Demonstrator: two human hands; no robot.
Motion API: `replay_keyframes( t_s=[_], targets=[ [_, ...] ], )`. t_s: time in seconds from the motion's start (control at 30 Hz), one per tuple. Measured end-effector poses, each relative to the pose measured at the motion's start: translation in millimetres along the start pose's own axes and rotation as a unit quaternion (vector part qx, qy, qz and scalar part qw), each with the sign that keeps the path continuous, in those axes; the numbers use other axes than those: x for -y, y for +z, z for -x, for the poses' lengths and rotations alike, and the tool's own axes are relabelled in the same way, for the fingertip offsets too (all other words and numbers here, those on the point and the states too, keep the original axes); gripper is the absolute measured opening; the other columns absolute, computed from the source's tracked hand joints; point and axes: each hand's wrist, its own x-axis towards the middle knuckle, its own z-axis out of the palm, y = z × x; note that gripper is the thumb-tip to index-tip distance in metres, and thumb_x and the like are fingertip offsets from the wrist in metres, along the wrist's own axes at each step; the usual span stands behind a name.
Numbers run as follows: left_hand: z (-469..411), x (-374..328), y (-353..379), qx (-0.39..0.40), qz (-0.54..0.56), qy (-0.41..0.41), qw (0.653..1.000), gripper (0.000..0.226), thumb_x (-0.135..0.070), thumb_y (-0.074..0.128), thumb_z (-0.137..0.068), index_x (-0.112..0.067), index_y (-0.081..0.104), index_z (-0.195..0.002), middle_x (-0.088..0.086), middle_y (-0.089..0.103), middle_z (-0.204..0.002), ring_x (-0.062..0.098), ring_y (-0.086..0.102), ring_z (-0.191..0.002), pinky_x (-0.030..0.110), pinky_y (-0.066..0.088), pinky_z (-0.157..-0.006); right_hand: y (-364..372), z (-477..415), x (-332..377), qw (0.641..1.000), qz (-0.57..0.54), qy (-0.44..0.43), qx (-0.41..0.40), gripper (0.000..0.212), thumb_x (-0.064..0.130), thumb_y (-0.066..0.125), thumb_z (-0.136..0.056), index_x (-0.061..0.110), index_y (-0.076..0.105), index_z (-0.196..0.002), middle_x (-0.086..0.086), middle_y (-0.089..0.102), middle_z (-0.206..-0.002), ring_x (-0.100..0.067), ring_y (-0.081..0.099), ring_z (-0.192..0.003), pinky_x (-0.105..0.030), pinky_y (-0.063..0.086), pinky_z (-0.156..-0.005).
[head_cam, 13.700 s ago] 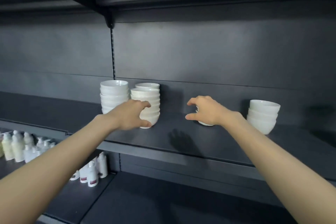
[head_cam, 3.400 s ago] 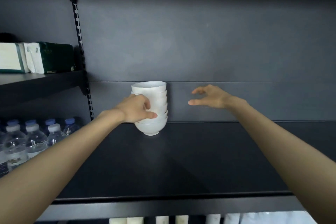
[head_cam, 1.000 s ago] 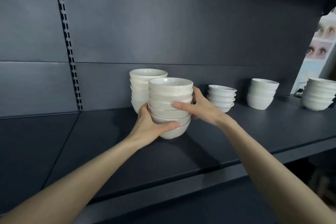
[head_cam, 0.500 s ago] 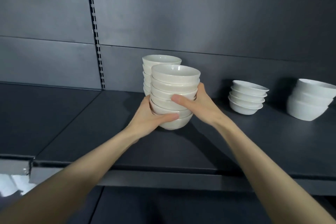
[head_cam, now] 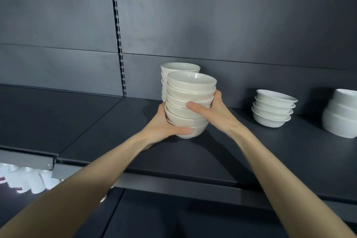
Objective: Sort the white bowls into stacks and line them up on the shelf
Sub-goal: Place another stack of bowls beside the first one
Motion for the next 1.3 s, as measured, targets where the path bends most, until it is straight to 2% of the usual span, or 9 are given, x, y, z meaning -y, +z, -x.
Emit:
replay_keyframes(
  t_s=[0.13, 0.33, 0.43, 0.63, 0.8, 0.93, 1.03, 1.17, 1.3],
  targets=[
    [0.2, 2.4, 2.7, -0.008, 0.004, 0.012, 1.000, 0.071, 0.011, 0.077, -0.069, -0.038, 0.039, -0.103, -0.017, 0.058, -0.105, -0.018, 0.061, -0.086, 0.007, 0.049, -0.069, 1.4, -1.5, -2.7, 1.000, -0.006, 0.013, -0.002, 0.107, 0.058, 0.077, -0.062, 0.032, 0.014, -0.144, 0.031, 0.044, -0.120, -0.007, 0.051, -0.120, -0.041, 0.047, -0.100],
    [0.7, 3.8, 1.4, -0.014, -0.002, 0.016, 1.000, 0.074, -0.001, 0.086, -0.063, -0.018, 0.053, -0.127, -0.002, 0.069, -0.116, 0.012, 0.065, -0.109, 0.023, 0.054, -0.085, 5.2, 0.4, -3.6, 0.999, -0.013, 0.003, -0.031, 0.106, 0.059, 0.081, -0.056, 0.031, 0.025, -0.141, 0.024, 0.051, -0.125, -0.007, 0.052, -0.120, -0.039, 0.046, -0.103],
    [10.5, -0.3, 0.1, -0.037, -0.005, 0.022, 0.999, 0.068, 0.003, 0.085, -0.063, -0.022, 0.056, -0.120, -0.007, 0.071, -0.110, 0.006, 0.066, -0.103, 0.017, 0.052, -0.079, 7.9, 5.2, 0.8, 1.000, -0.012, -0.008, -0.028, 0.099, 0.052, 0.082, -0.062, 0.029, 0.027, -0.140, 0.025, 0.051, -0.122, -0.006, 0.053, -0.118, -0.037, 0.045, -0.103],
    [47.4, -26.6, -25.7, -0.093, -0.025, 0.022, 0.995, 0.062, 0.004, 0.083, -0.064, -0.032, 0.056, -0.108, -0.023, 0.071, -0.097, -0.004, 0.066, -0.093, 0.010, 0.050, -0.071, 37.5, 7.2, 33.6, 0.999, -0.025, -0.035, 0.014, 0.101, 0.057, 0.080, -0.056, 0.028, 0.028, -0.137, 0.023, 0.054, -0.119, -0.005, 0.054, -0.114, -0.036, 0.047, -0.101],
    [91.6, -43.2, -81.1, -0.167, -0.047, 0.018, 0.985, 0.061, 0.002, 0.083, -0.064, -0.034, 0.053, -0.103, -0.022, 0.071, -0.091, -0.010, 0.065, -0.086, 0.007, 0.049, -0.067, 101.8, -2.3, 70.5, 0.995, -0.044, -0.066, 0.063, 0.098, 0.053, 0.079, -0.058, 0.023, 0.029, -0.138, 0.019, 0.055, -0.120, -0.001, 0.055, -0.109, -0.030, 0.047, -0.096],
    [132.0, -43.9, -141.8, -0.217, -0.065, -0.001, 0.974, 0.069, -0.007, 0.089, -0.059, -0.025, 0.053, -0.116, -0.008, 0.069, -0.107, 0.001, 0.066, -0.095, 0.012, 0.051, -0.072, 168.4, -9.7, 99.3, 0.988, -0.057, -0.084, 0.113, 0.090, 0.046, 0.078, -0.068, 0.023, 0.027, -0.138, 0.021, 0.052, -0.113, 0.002, 0.054, -0.103, -0.026, 0.046, -0.090],
    [166.7, -42.8, -192.1, -0.246, -0.082, -0.011, 0.966, 0.075, -0.011, 0.091, -0.058, -0.022, 0.052, -0.122, -0.009, 0.069, -0.108, 0.003, 0.066, -0.097, 0.013, 0.052, -0.073, 228.7, -11.8, 119.7, 0.983, -0.068, -0.093, 0.145, 0.100, 0.053, 0.077, -0.058, 0.024, 0.026, -0.139, 0.018, 0.052, -0.116, 0.002, 0.053, -0.104, -0.030, 0.048, -0.094],
    [216.0, -36.1, -264.6, -0.270, -0.111, -0.015, 0.956, 0.061, 0.000, 0.086, -0.062, -0.029, 0.055, -0.105, -0.025, 0.071, -0.089, -0.007, 0.066, -0.085, 0.007, 0.049, -0.067, 317.1, -13.0, 140.8, 0.979, -0.073, -0.091, 0.166, 0.100, 0.057, 0.076, -0.058, 0.022, 0.027, -0.139, 0.018, 0.053, -0.118, 0.000, 0.054, -0.105, -0.038, 0.050, -0.095],
    [257.7, -25.4, -344.6, -0.288, -0.128, -0.028, 0.949, 0.060, -0.002, 0.087, -0.061, -0.028, 0.056, -0.106, -0.015, 0.072, -0.093, -0.005, 0.066, -0.086, 0.009, 0.049, -0.067, 404.3, -16.3, 162.8, 0.977, -0.077, -0.089, 0.179, 0.099, 0.058, 0.078, -0.061, 0.025, 0.027, -0.140, 0.016, 0.054, -0.123, -0.009, 0.055, -0.113, -0.045, 0.050, -0.096]
  ],
)
